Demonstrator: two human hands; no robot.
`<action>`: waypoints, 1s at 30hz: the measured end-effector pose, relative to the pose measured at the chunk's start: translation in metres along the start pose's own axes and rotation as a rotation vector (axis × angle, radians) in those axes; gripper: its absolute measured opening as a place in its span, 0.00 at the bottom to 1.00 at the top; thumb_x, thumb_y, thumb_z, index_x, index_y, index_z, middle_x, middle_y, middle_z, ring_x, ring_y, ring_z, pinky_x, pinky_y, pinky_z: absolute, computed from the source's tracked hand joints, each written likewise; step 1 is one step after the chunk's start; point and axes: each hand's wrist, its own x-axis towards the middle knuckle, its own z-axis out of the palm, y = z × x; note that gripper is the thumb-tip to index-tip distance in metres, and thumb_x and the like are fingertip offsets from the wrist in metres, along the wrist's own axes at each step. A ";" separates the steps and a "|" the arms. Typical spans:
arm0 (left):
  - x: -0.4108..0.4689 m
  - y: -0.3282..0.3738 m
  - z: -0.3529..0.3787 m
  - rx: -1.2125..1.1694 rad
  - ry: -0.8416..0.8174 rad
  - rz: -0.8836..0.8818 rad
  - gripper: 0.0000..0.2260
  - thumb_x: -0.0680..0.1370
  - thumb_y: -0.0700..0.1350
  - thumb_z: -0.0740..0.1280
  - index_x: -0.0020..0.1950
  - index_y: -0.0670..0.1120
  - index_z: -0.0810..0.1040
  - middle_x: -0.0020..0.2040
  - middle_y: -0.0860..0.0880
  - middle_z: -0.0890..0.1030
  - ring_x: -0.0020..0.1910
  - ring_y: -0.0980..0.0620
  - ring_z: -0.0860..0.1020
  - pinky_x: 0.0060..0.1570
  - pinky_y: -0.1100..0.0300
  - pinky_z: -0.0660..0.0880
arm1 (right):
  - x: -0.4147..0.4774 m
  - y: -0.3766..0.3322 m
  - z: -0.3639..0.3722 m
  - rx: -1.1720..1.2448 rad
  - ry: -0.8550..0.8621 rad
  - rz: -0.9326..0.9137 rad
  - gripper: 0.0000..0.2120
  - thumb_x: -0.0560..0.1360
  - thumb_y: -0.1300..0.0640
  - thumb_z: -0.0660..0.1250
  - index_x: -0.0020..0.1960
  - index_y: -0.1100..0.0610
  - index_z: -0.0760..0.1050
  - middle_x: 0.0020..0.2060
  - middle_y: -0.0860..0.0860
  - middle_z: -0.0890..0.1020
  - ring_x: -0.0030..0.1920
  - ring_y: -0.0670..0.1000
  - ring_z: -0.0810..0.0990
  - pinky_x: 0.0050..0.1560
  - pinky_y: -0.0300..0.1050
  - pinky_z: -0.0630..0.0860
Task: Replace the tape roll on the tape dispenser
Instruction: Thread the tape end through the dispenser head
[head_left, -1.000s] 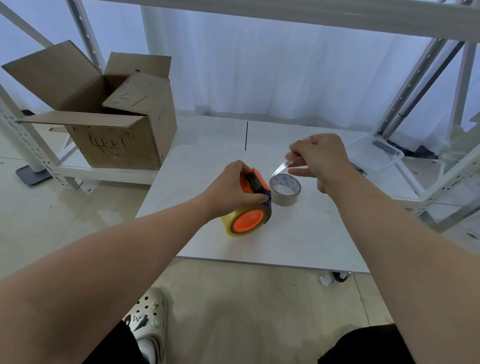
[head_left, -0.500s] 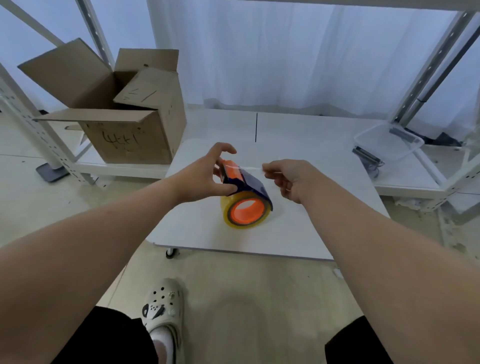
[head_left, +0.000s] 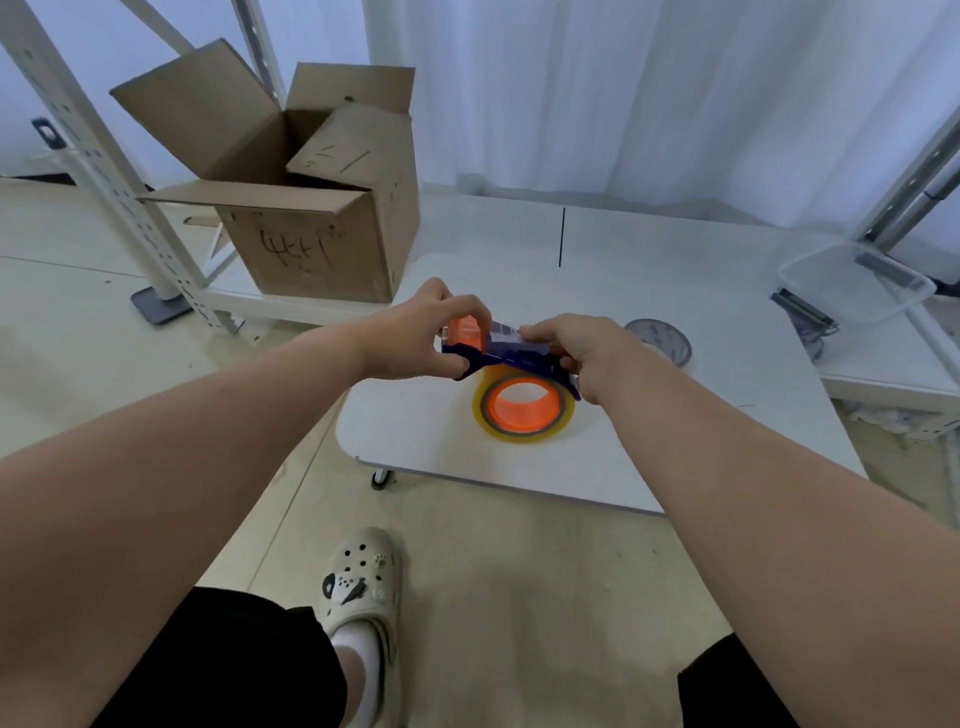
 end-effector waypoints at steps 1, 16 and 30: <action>0.000 -0.001 -0.001 0.000 -0.006 -0.004 0.19 0.73 0.46 0.69 0.61 0.58 0.69 0.57 0.50 0.64 0.57 0.47 0.70 0.55 0.58 0.70 | 0.000 0.000 0.000 -0.017 -0.010 -0.004 0.10 0.71 0.60 0.72 0.36 0.58 0.72 0.30 0.52 0.74 0.26 0.47 0.70 0.23 0.37 0.69; -0.001 -0.004 -0.002 0.056 -0.055 -0.036 0.17 0.74 0.45 0.68 0.57 0.62 0.68 0.57 0.50 0.63 0.55 0.46 0.71 0.55 0.53 0.76 | 0.019 0.005 -0.024 -0.086 -0.065 0.161 0.04 0.69 0.56 0.70 0.38 0.56 0.77 0.31 0.49 0.75 0.29 0.45 0.66 0.30 0.35 0.62; 0.004 0.007 -0.006 -0.011 -0.075 -0.062 0.17 0.75 0.41 0.65 0.59 0.59 0.70 0.59 0.49 0.63 0.50 0.47 0.70 0.44 0.62 0.70 | 0.016 0.017 -0.020 -0.809 -0.066 -0.879 0.23 0.66 0.45 0.74 0.56 0.54 0.73 0.51 0.50 0.72 0.50 0.49 0.72 0.49 0.40 0.69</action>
